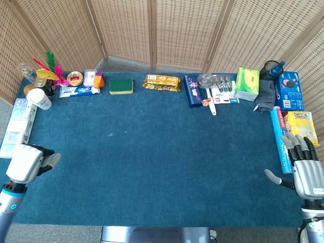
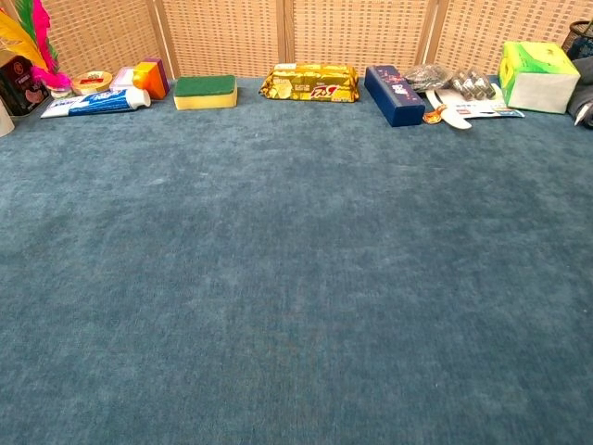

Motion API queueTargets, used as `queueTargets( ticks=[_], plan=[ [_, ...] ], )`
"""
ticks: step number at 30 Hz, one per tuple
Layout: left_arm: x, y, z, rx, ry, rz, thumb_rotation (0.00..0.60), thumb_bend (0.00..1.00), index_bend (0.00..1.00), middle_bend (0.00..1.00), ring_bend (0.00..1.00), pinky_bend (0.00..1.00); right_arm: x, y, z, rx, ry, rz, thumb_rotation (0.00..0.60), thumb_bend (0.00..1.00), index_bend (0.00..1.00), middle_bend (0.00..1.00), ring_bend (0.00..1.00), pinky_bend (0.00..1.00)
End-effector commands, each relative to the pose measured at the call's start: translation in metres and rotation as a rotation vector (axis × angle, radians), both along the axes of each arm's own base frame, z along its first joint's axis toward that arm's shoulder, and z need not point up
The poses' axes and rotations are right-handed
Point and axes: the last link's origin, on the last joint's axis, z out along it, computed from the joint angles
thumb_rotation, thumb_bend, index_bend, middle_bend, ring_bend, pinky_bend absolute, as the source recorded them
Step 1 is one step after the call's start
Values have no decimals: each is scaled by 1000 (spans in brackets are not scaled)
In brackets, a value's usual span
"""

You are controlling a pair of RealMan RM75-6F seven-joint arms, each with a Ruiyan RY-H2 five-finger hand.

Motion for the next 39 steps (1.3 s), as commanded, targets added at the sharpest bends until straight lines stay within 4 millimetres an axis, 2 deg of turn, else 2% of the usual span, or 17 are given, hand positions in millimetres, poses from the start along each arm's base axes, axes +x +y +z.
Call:
queueTargets(
  ticks=[1, 9, 14, 26, 35, 39],
  plan=[
    [16, 21, -13, -72, 21, -76, 600, 476, 1000, 1000, 1000, 1000, 9, -7, -2, 22, -3, 15, 0, 0, 11, 0, 0, 0],
    [51, 42, -27, -127, 38, -265, 600, 474, 1000, 1000, 1000, 1000, 26, -26, -7, 112, -104, 54, 0, 0, 11, 0, 0, 0],
    [91, 60, -44, -196, 28, -389, 600, 474, 1000, 1000, 1000, 1000, 44, -52, -8, 178, -220, 113, 0, 0, 11, 0, 0, 0],
    [158, 78, -81, -295, 8, -494, 600, 494, 1000, 1000, 1000, 1000, 63, -98, 0, 181, -392, 241, 0, 0, 11, 0, 0, 0],
    [201, 88, -96, -294, 33, -598, 600, 504, 1000, 1000, 1000, 1000, 69, -112, -9, 256, -562, 313, 0, 0, 11, 0, 0, 0],
    [212, 90, -102, -293, 63, -648, 600, 507, 1000, 1000, 1000, 1000, 74, -114, -12, 314, -627, 345, 0, 0, 11, 0, 0, 0]
  ],
)
